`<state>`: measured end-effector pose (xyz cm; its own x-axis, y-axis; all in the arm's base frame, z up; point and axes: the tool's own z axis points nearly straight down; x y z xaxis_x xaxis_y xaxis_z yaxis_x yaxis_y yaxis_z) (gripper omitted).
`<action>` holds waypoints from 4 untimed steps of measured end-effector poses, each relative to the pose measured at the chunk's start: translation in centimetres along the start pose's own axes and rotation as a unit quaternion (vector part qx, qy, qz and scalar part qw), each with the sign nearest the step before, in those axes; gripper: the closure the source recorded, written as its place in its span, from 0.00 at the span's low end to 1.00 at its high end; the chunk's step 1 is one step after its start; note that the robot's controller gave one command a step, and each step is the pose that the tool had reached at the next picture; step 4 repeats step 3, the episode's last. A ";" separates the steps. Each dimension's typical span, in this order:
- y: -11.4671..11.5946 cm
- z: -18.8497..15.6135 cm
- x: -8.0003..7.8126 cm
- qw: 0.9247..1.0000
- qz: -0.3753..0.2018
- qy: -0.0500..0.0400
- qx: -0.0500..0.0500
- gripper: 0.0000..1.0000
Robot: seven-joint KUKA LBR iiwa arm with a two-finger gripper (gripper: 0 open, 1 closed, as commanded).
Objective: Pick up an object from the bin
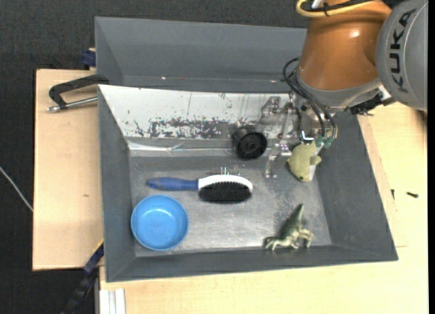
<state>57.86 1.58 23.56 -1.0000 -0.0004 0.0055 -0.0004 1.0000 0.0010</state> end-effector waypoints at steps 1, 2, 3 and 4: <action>3.8 16.0 -2.0 0.995 -0.096 -0.002 0.000 0.00; 3.8 15.7 -2.2 0.995 -0.095 -0.005 0.000 1.00; 4.5 0.7 -2.2 0.994 -0.111 -0.010 0.001 1.00; 4.5 0.7 -2.2 0.994 -0.111 -0.010 0.001 1.00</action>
Offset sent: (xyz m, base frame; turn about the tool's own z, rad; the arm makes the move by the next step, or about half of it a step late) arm 0.0192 0.0374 -0.1595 -0.1913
